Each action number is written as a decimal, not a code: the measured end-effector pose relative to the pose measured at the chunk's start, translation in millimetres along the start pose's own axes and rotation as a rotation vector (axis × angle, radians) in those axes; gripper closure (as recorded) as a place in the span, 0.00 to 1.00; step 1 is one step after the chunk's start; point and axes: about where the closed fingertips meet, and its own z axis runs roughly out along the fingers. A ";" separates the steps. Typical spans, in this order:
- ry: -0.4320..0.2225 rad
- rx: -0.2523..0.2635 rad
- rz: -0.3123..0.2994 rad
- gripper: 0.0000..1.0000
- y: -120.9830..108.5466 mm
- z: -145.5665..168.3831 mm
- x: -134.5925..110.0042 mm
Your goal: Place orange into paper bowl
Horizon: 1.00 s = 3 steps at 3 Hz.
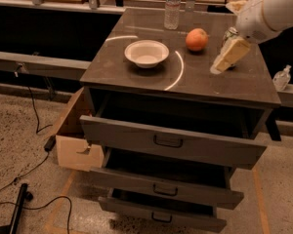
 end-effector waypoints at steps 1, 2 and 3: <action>0.072 -0.001 0.033 0.00 -27.4 54.0 28.5; 0.117 0.020 0.055 0.00 -47.3 82.6 46.6; 0.115 0.017 0.055 0.00 -46.6 83.2 46.3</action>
Offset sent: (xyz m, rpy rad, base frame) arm 0.1260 -0.0391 -0.0636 -0.0879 0.0315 -0.1767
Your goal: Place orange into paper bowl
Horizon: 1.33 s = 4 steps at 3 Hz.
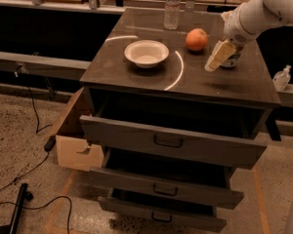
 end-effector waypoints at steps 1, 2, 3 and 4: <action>-0.014 -0.007 0.010 0.00 -9.7 5.5 -11.7; -0.028 -0.021 0.042 0.00 -22.0 15.7 -24.5; -0.030 -0.030 0.064 0.00 -31.4 29.9 -37.1; -0.018 -0.041 0.105 0.00 -38.6 47.7 -42.7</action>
Offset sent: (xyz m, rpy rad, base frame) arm 0.0565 0.0233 0.0315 0.0906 0.0287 -0.0229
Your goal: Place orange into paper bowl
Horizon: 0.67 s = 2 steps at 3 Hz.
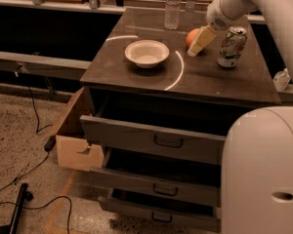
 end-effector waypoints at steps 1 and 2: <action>0.021 -0.001 0.055 0.00 -7.3 25.6 2.2; 0.031 -0.002 0.074 0.00 -10.2 38.8 3.8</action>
Offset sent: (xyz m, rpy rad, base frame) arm 0.0563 -0.0037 -0.0197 0.0262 0.0427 -0.0948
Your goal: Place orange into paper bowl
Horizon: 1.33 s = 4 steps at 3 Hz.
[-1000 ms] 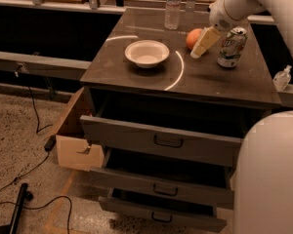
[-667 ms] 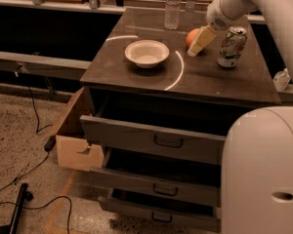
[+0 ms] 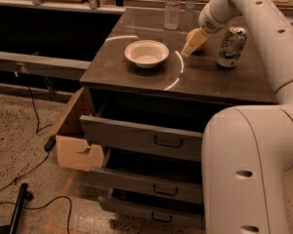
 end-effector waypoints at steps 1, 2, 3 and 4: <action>0.004 -0.012 0.005 0.18 0.4 15.6 1.2; 0.039 -0.019 0.018 0.49 0.4 30.5 9.7; 0.072 -0.020 0.031 0.72 0.2 35.7 17.3; 0.070 -0.019 0.032 0.96 -0.8 33.0 17.5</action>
Offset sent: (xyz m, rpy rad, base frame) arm 0.0429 -0.0120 -0.0174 -0.0250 0.0490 -0.0370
